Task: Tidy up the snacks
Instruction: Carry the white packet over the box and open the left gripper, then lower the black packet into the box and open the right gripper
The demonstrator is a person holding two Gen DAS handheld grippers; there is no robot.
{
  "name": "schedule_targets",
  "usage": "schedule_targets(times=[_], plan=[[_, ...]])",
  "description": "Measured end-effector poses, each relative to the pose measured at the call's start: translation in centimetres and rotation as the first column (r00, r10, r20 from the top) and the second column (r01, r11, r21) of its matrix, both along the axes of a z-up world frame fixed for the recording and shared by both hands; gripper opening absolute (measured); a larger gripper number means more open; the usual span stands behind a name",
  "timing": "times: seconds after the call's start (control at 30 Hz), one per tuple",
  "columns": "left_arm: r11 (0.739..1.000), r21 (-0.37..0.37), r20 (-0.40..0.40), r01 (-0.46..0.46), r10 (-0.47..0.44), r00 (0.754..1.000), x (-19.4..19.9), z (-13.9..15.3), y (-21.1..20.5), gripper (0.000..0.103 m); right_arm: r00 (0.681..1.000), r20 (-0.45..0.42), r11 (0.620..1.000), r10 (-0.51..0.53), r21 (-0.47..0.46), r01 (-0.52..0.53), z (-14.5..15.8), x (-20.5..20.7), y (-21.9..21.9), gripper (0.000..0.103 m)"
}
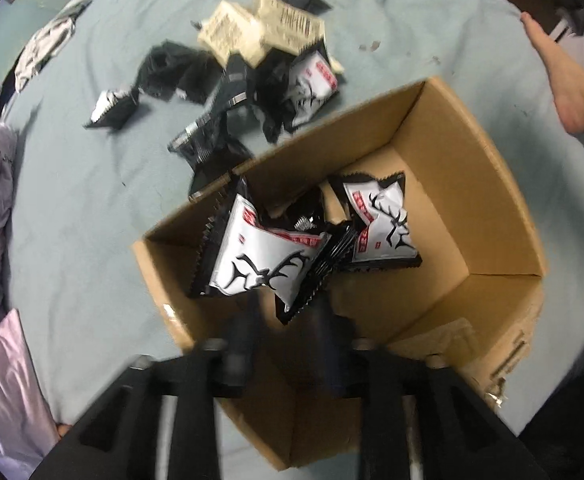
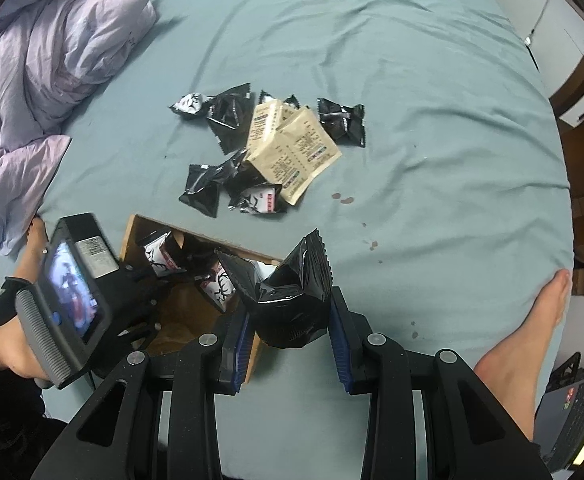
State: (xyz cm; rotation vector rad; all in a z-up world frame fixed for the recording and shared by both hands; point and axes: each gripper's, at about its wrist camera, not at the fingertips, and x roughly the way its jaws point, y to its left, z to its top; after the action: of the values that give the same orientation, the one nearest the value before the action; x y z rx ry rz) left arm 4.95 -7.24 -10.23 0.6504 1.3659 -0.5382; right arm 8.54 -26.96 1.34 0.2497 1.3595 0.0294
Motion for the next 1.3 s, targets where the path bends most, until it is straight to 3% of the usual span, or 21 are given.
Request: schedule_targets(times=[0.07,0.13,0.27,0.47,0.73,0.93,1.1,1.3], plan=[[0.999,-0.053,0.018,0.000,0.001,1.000,-0.2,1.6,0.2,0.060,1.000,-0.008,1.000,-0.016,-0.006,0.016,0.0,0.0,-0.3,0.033],[0.995,-0.096,0.058,-0.003,0.008,0.998,-0.4,3.5,0.6,0.070,1.000,-0.008,1.000,-0.030,-0.001,0.030,0.3,0.0,-0.6,0.032],[0.986,-0.166,0.110,-0.027,0.046,0.993,-0.2,6.6,1.5,0.076,0.999,0.025,1.000,-0.027,0.005,0.027,1.6,0.2,-0.2,0.032],[0.976,-0.183,0.150,-0.121,0.150,0.977,1.5,8.5,4.4,0.077,0.997,0.049,0.998,0.066,0.013,-0.067,2.0,0.5,2.4,0.033],[0.959,-0.172,0.157,-0.226,0.253,0.955,2.3,8.2,7.7,0.077,0.980,-0.043,0.980,0.197,-0.016,-0.197,-1.0,1.8,6.7,0.033],[0.947,-0.219,0.157,-0.237,0.274,0.949,2.0,9.3,8.9,0.077,0.962,-0.135,0.970,0.238,-0.022,-0.243,-5.0,3.5,8.7,0.033],[0.949,-0.198,0.152,-0.246,0.277,0.949,2.4,8.8,9.2,0.077,0.933,-0.242,0.957,0.268,-0.044,-0.287,-9.2,4.4,10.5,0.033],[0.931,-0.214,0.109,-0.296,0.323,0.940,3.2,8.1,10.1,0.077,0.908,-0.312,0.951,0.279,-0.038,-0.305,-12.5,5.5,11.7,0.034]])
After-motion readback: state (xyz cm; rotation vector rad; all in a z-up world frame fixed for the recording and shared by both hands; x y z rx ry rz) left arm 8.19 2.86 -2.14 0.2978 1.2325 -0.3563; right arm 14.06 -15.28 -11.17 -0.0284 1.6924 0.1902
